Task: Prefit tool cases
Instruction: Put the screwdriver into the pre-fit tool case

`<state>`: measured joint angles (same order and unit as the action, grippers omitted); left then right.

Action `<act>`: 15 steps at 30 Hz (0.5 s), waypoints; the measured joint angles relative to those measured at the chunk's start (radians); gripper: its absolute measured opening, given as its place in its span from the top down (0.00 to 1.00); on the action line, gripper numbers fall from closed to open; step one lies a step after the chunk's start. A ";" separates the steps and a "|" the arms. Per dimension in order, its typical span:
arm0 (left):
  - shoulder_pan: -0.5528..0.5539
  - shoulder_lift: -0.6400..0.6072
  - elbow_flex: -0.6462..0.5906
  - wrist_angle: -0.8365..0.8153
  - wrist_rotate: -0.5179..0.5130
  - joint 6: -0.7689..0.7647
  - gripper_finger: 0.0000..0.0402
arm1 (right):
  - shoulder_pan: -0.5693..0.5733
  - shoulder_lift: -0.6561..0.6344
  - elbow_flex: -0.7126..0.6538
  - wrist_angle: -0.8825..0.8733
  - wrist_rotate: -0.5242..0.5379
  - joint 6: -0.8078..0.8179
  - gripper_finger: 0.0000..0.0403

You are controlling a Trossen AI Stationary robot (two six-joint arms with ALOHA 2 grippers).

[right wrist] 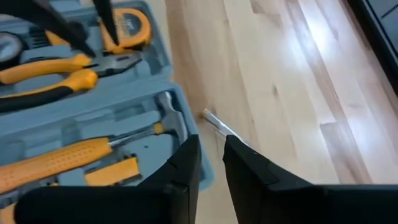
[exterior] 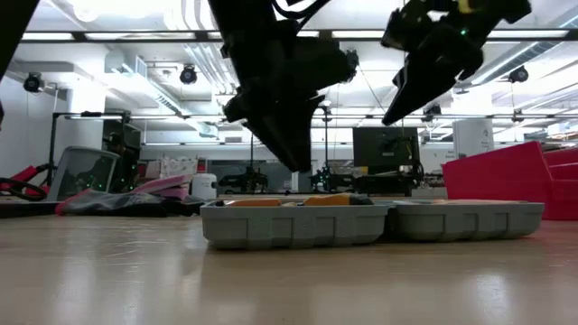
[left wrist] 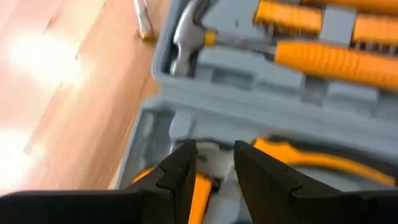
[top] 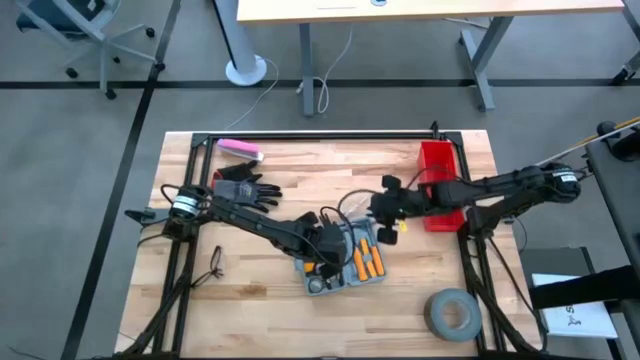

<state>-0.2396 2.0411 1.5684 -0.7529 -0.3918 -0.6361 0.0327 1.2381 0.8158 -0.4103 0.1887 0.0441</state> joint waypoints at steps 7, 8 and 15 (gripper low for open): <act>0.071 0.000 0.000 0.101 0.040 -0.006 0.71 | -0.025 -0.027 -0.001 -0.001 -0.023 0.015 0.84; 0.083 0.000 0.000 0.117 0.042 -0.015 0.71 | -0.025 -0.037 -0.001 -0.004 -0.023 0.019 0.83; 0.162 0.001 0.001 0.214 0.137 -0.054 0.71 | -0.024 -0.175 -0.001 -0.065 -0.021 0.083 0.87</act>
<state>-0.0774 2.0421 1.5696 -0.5389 -0.2545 -0.6906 0.0086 1.0635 0.8146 -0.4750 0.1680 0.1266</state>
